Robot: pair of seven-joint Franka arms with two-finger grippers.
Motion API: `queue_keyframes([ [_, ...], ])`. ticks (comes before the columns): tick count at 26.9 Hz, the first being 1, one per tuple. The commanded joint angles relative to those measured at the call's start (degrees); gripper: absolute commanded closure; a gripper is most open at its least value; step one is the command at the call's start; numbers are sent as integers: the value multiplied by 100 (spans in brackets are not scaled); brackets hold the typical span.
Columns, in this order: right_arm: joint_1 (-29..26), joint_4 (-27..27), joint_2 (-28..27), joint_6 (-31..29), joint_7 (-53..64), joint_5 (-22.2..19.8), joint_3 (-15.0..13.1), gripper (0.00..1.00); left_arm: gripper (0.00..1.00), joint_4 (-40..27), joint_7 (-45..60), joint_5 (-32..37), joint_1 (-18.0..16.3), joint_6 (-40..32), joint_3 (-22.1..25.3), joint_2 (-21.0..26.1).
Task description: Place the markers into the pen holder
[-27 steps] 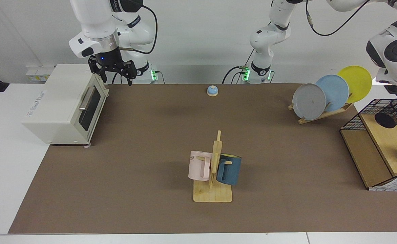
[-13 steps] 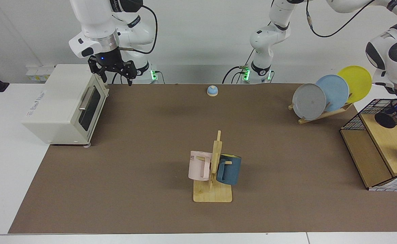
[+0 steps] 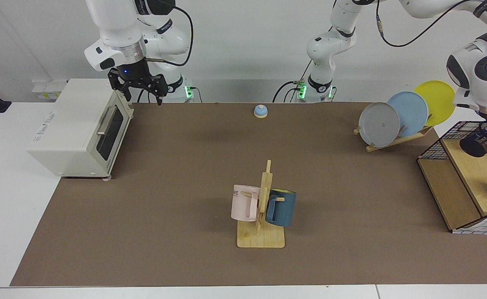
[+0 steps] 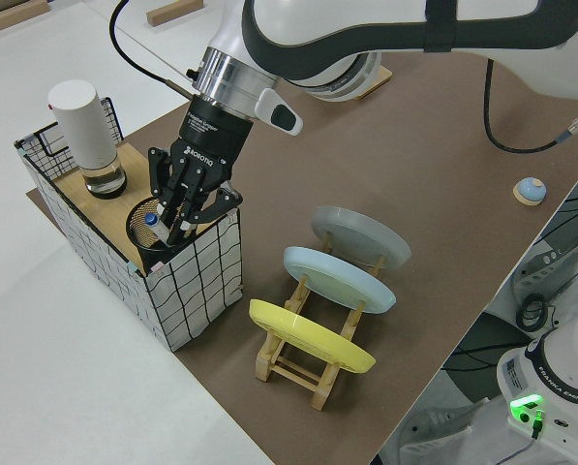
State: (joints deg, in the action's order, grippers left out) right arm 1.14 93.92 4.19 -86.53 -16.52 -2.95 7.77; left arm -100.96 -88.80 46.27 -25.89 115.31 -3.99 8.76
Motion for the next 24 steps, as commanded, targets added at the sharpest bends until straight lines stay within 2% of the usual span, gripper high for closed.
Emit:
queue_keyframes([
  [1, -114, 135, 100, -119, 140, 49, 67, 0, 100, -65, -85, -92, -109, 167, -49, -6],
  [5, -114, 135, 100, -119, 140, 49, 67, 0, 100, -65, -111, -92, -109, 167, -49, 3],
  [7, -114, 135, 100, -119, 140, 49, 67, 0, 96, -56, -198, -92, -109, 167, -49, 3],
  [9, -114, 135, 100, -119, 140, 49, 67, 0, 75, -38, -234, -92, -100, 167, -49, 11],
  [12, -114, 135, 100, -119, 140, 49, 67, 0, 56, -3, -243, -75, -100, 167, -49, 20],
  [24, -114, 135, 109, -119, 140, 49, 67, 0, 54, 225, -374, 4, -48, 115, -49, 29],
])
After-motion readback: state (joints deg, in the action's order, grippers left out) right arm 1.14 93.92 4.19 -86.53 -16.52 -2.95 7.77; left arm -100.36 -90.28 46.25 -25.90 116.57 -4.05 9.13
